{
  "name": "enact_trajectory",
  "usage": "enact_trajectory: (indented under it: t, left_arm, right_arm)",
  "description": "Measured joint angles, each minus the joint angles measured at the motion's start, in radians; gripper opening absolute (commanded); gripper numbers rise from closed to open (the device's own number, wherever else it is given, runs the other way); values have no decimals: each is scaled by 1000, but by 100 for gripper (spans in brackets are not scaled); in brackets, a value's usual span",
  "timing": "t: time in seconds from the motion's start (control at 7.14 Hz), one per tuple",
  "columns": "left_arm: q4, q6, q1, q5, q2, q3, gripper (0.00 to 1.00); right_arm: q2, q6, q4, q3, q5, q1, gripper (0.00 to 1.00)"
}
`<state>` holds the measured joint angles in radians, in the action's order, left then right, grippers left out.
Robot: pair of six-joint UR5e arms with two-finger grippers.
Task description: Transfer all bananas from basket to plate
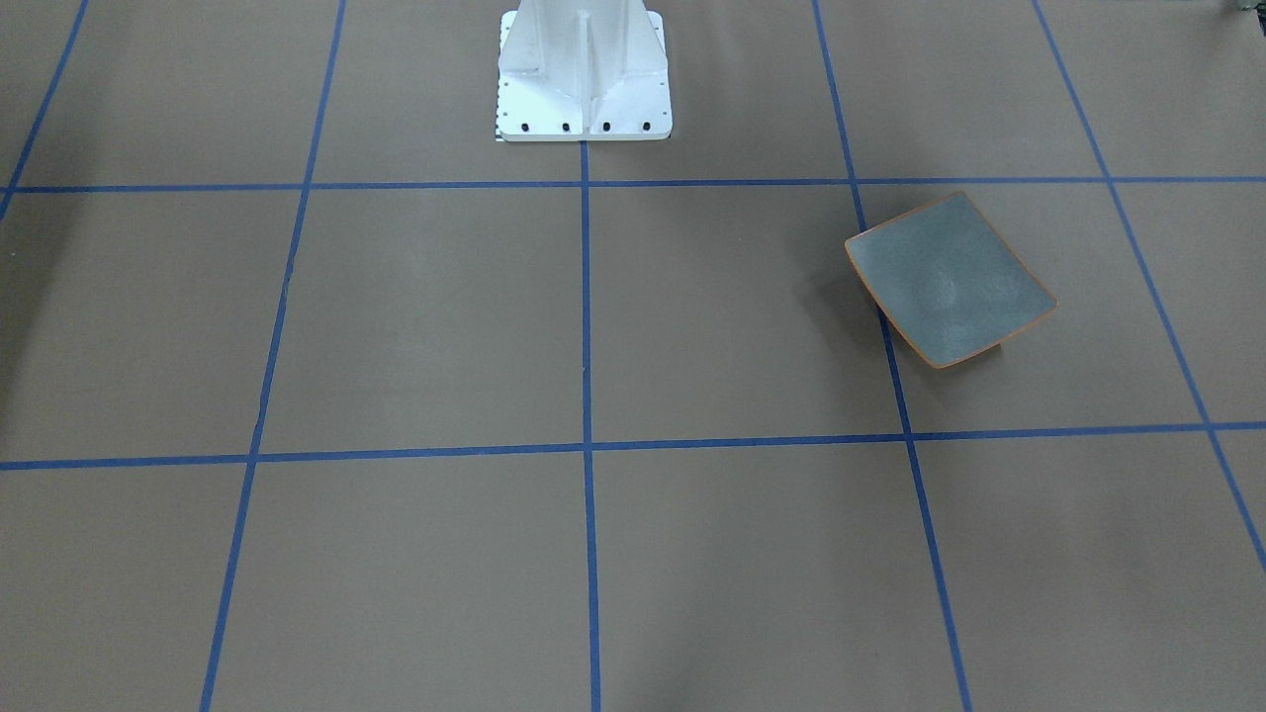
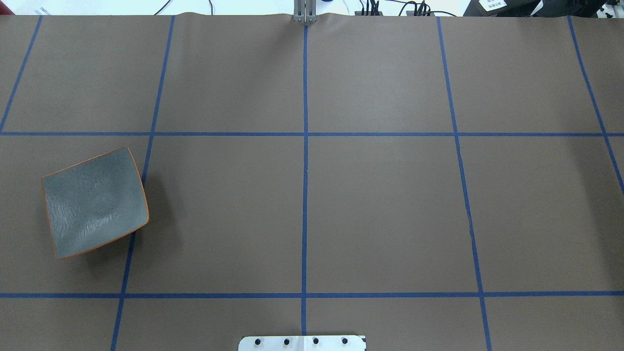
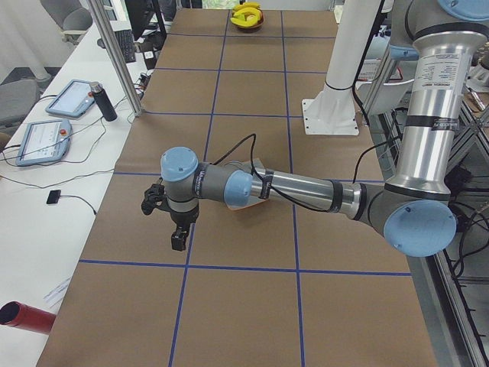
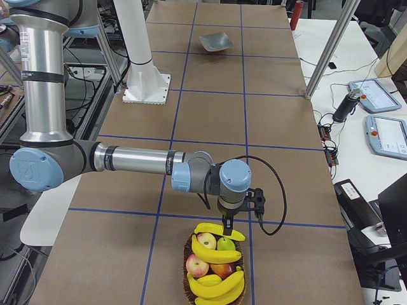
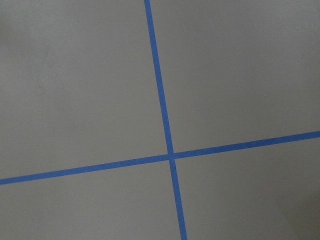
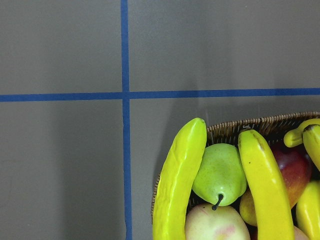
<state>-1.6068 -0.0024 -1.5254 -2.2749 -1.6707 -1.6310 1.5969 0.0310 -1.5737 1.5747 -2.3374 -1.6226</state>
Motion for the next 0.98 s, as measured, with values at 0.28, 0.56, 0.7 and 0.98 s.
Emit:
enact_trajectory:
  t: [0.28,0.56,0.7,0.98]
  left_arm:
    - [5,1,1,-3,1,2,100]
    - [8,4,0,-2,2,10,100]
    - [10,4,0,-1,2,19,100]
    - [6,3,2,-3,3,42,100]
  right_arm:
    - [8,0,-2,14,-3,0,100]
    - [11,0,-1,17,-3,0,100]
    - [12,0,2,17,-2,0,100]
    - [5,9,8,11,3,1,100]
